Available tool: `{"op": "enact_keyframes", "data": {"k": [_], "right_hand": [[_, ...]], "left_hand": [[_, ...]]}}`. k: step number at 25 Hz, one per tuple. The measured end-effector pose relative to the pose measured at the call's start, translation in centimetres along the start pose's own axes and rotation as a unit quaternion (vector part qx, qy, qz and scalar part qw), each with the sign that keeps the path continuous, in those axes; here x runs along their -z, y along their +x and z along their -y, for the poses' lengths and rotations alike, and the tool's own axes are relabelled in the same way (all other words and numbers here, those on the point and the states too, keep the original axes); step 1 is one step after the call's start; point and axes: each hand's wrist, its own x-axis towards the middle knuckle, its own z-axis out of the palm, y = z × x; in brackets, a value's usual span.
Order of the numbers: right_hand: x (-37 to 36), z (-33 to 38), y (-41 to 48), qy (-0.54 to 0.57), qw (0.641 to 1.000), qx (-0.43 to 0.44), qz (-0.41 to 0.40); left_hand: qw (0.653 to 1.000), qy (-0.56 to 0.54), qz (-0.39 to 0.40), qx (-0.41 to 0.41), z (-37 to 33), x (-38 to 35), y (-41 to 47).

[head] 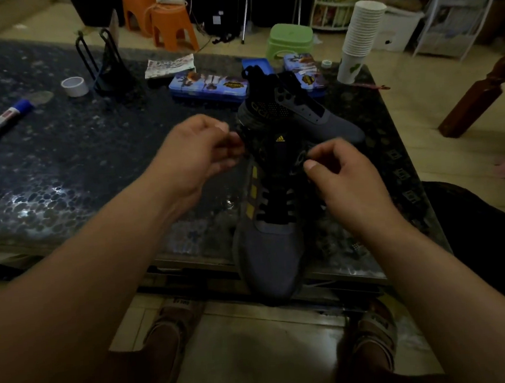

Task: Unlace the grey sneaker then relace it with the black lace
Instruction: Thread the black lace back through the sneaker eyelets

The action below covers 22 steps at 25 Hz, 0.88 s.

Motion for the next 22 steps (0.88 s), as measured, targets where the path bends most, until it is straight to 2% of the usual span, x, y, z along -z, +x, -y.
{"op": "enact_keyframes", "data": {"k": [2, 3, 4, 5, 6, 7, 8, 9, 10, 12, 13, 14, 19, 22], "right_hand": [[-0.5, 0.3, -0.1, -0.064, 0.995, 0.075, 0.006], [-0.7, 0.3, -0.3, -0.067, 0.995, 0.072, 0.015], [-0.8, 0.2, -0.4, -0.059, 0.997, 0.052, 0.009], [-0.7, 0.1, -0.4, -0.044, 0.999, 0.022, -0.01], [-0.2, 0.1, -0.4, -0.027, 0.999, -0.009, -0.03], [0.3, 0.1, -0.3, -0.014, 0.998, -0.038, -0.04], [0.8, 0.0, -0.4, -0.008, 0.997, -0.06, -0.04], [1.0, 0.0, -0.6, -0.007, 0.997, -0.072, -0.032], [0.9, -0.2, -1.0, -0.013, 0.997, -0.075, -0.018], [0.0, -1.0, -2.0, -0.049, 0.996, -0.071, 0.033], [-0.6, -1.4, -2.5, -0.072, 0.993, -0.077, 0.058], [-1.1, -1.8, -2.8, -0.09, 0.989, -0.085, 0.076], [-1.6, -2.5, -2.6, -0.095, 0.988, -0.093, 0.075], [-1.7, -2.3, -2.5, -0.112, 0.986, -0.095, 0.085]], "left_hand": [[0.983, -0.176, 0.003, 0.047, -1.1, 0.2, 0.2], [0.985, -0.161, 0.002, 0.059, -1.2, 0.4, 0.2], [0.998, -0.039, 0.008, 0.045, -1.0, 0.7, 0.2], [0.987, 0.161, 0.028, 0.006, -0.4, 1.2, 0.1], [0.932, 0.356, 0.06, -0.034, 0.2, 1.5, -0.2], [0.869, 0.482, 0.101, -0.056, 0.4, 1.6, -0.6], [0.841, 0.52, 0.14, -0.052, 0.7, 1.7, -0.8], [0.849, 0.501, 0.16, -0.043, 0.8, 1.8, -0.9], [0.872, 0.465, 0.149, -0.043, 0.8, 1.9, -0.8], [0.924, 0.374, 0.054, -0.06, 0.9, 2.4, -0.1], [0.94, 0.334, -0.005, -0.073, 1.1, 2.8, 0.4], [0.94, 0.321, -0.066, -0.09, 1.3, 3.2, 0.8], [0.896, 0.302, -0.28, -0.167, 0.1, 6.7, 1.4], [0.881, 0.28, -0.343, -0.17, 0.0, 8.2, 1.7]]}}
